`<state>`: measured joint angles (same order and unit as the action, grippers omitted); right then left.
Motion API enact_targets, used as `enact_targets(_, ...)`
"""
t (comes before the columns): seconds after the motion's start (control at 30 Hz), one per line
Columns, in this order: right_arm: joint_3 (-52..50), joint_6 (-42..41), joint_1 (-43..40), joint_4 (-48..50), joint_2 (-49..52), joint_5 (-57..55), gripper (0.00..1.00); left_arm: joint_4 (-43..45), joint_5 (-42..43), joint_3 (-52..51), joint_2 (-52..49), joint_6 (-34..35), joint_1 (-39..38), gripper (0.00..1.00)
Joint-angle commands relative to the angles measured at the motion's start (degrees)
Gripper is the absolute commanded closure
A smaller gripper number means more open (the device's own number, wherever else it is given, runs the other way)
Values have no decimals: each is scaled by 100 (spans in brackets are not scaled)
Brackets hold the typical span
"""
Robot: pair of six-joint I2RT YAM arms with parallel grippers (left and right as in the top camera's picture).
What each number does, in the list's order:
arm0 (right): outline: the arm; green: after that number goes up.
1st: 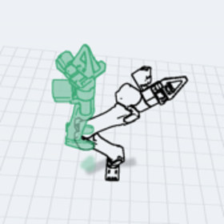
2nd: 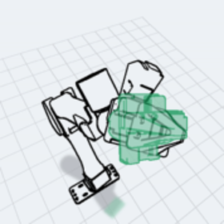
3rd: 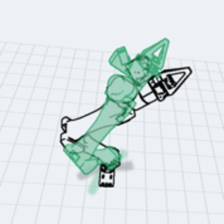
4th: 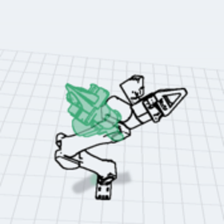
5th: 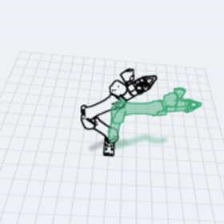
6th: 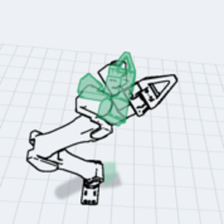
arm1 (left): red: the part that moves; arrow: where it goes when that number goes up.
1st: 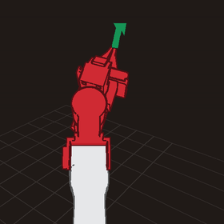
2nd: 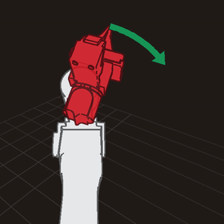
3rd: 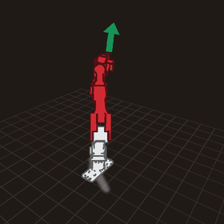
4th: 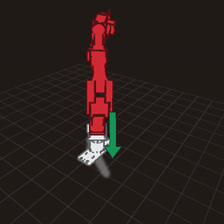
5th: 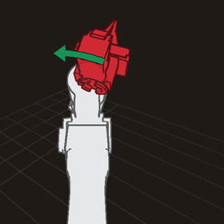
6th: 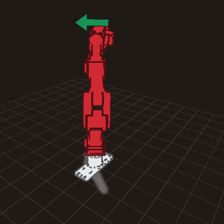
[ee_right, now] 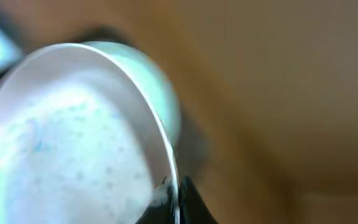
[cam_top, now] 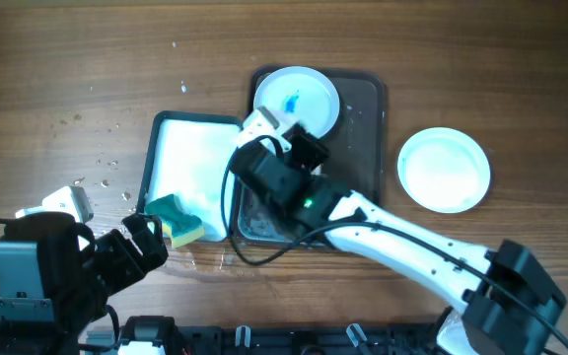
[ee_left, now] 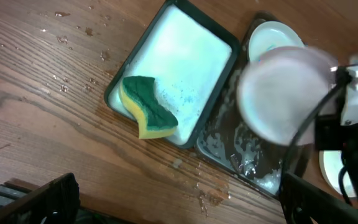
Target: Clean dirty plates on tray and stack at the side
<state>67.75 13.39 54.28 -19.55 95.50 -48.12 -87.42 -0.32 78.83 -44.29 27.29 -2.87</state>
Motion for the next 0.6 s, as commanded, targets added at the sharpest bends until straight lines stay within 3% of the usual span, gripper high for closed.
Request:
enact_targets(0.0, 31, -1596, -170, -328, -1086, 2874, 96, 11, 26, 20, -11, 13, 26, 0)
enact_targets(0.1, 28, -2275, -966, -898, -2439, 3351, 96, 11, 26, 20, -11, 13, 26, 0)
enact_targets(0.23, 11, -2452, -4179, -2299, -3040, 5228, 96, 11, 24, 20, -11, 13, 26, 0)
enact_targets(0.3, -68, -2452, -5580, -2844, -2712, 5324, 96, 11, 26, 20, -11, 13, 26, 0)
enact_targets(0.4, -181, -2728, -7731, -3008, -1381, 5864, 96, 11, 26, 20, -11, 13, 26, 0)
enact_targets(0.47, -181, -2752, -8236, -3064, -627, 6317, 96, 11, 26, 20, -11, 13, 26, 0)
enact_targets(0.57, -181, -2677, -8325, -3333, 400, 6321, 96, 11, 26, 20, -11, 13, 26, 0)
